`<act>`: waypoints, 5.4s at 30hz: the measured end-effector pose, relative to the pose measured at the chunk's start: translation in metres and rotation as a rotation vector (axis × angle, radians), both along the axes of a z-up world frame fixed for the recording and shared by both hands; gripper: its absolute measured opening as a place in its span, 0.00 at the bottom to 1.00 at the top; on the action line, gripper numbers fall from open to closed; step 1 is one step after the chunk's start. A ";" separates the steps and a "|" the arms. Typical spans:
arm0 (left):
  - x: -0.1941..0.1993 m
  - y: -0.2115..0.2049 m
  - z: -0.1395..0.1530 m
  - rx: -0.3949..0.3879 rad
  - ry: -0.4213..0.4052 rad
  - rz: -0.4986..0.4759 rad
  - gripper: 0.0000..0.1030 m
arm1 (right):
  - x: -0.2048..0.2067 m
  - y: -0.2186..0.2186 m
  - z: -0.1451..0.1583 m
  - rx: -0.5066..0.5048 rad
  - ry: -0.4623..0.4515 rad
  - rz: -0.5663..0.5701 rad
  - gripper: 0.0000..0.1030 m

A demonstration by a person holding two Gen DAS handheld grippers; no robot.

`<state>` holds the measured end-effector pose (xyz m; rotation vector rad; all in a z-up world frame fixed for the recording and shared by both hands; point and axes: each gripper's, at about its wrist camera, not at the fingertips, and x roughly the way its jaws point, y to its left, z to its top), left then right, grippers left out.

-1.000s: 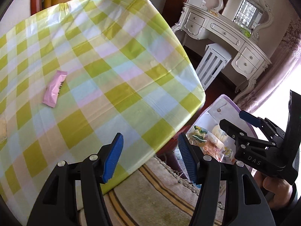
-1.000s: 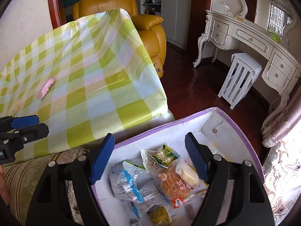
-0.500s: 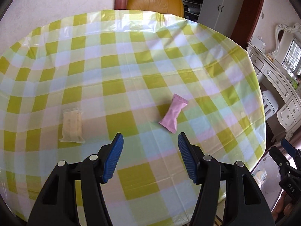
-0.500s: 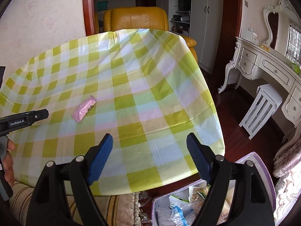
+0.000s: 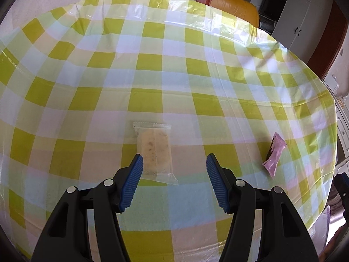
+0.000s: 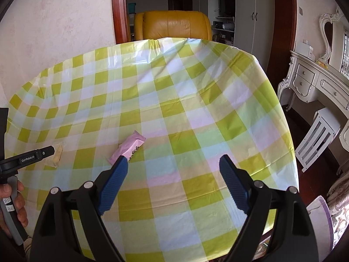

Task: Organize snacks
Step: 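Bring both grippers back over the table toward the cake packet and pink bar, then grasp the translucent cake packet with the left gripper while the right grasps the pink bar, then carry the pink bar with the right gripper over the white box while the left carries the cake packet, then open the right gripper to drop the pink bar while the left drops the cake packet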

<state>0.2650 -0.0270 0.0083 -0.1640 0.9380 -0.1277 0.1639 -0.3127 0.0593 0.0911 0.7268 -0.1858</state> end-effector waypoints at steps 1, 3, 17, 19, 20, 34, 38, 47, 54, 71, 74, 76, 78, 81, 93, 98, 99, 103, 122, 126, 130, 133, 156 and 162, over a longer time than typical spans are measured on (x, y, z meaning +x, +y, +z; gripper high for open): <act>0.001 0.002 -0.003 -0.002 0.005 0.005 0.57 | 0.005 0.004 -0.003 0.002 0.006 0.007 0.83; 0.003 0.003 -0.008 -0.001 0.012 0.009 0.57 | 0.016 0.012 -0.008 0.005 0.013 0.019 0.83; 0.018 -0.001 -0.029 0.092 0.011 0.014 0.57 | 0.076 0.056 -0.041 0.001 0.086 0.039 0.83; 0.019 -0.002 -0.031 0.092 0.012 0.010 0.57 | 0.083 0.059 -0.047 0.002 0.103 0.034 0.83; 0.020 -0.003 -0.032 0.098 0.015 0.009 0.57 | 0.087 0.061 -0.050 0.003 0.112 0.030 0.83; 0.021 -0.008 -0.034 0.172 0.000 0.001 0.41 | 0.116 0.068 -0.074 -0.022 0.165 -0.002 0.83; 0.019 -0.012 -0.035 0.194 -0.008 -0.010 0.37 | 0.121 0.065 -0.081 -0.014 0.184 -0.005 0.79; 0.016 -0.013 -0.035 0.190 -0.008 -0.023 0.35 | 0.119 0.061 -0.088 0.029 0.207 0.036 0.37; 0.007 -0.019 -0.034 0.165 -0.007 -0.050 0.35 | 0.103 0.048 -0.086 0.080 0.210 0.068 0.22; -0.011 -0.032 -0.025 0.102 -0.019 -0.103 0.35 | 0.048 0.005 -0.079 0.064 0.240 0.015 0.20; -0.015 -0.038 -0.023 0.097 -0.018 -0.117 0.35 | 0.039 0.002 -0.074 0.036 0.228 0.010 0.20; -0.018 -0.043 -0.022 0.093 -0.017 -0.129 0.35 | 0.032 0.000 -0.070 0.021 0.222 0.007 0.20; -0.022 -0.049 -0.020 0.092 -0.019 -0.143 0.35 | 0.024 -0.004 -0.067 0.016 0.217 -0.001 0.20; -0.029 -0.061 -0.016 0.085 -0.019 -0.170 0.35 | 0.014 -0.011 -0.064 0.012 0.214 -0.014 0.20; -0.068 -0.123 -0.001 0.072 -0.027 -0.312 0.35 | -0.031 -0.044 -0.055 0.012 0.211 -0.069 0.20; -0.088 -0.151 0.003 0.072 -0.026 -0.379 0.35 | -0.051 -0.060 -0.054 0.013 0.214 -0.097 0.20; -0.091 -0.156 0.003 0.072 -0.026 -0.392 0.35 | -0.055 -0.063 -0.054 0.013 0.213 -0.104 0.20; -0.107 -0.176 0.007 0.067 -0.023 -0.442 0.35 | -0.070 -0.074 -0.053 0.017 0.212 -0.119 0.20; -0.178 -0.267 0.008 0.028 0.059 -0.694 0.35 | -0.146 -0.135 -0.074 0.037 0.269 -0.224 0.20; -0.190 -0.285 0.004 0.024 0.091 -0.741 0.35 | -0.162 -0.148 -0.078 0.047 0.277 -0.250 0.20; -0.200 -0.301 -0.001 0.022 0.126 -0.782 0.35 | -0.178 -0.162 -0.082 0.058 0.283 -0.277 0.20; -0.207 -0.315 -0.007 0.031 0.150 -0.808 0.35 | -0.189 -0.171 -0.084 0.066 0.287 -0.299 0.20; -0.262 -0.337 -0.013 0.012 0.288 -0.893 0.68 | -0.257 -0.196 -0.080 0.067 0.323 -0.431 0.57; -0.290 -0.303 -0.004 -0.062 0.299 -0.843 0.68 | -0.276 -0.183 -0.064 0.071 0.315 -0.423 0.57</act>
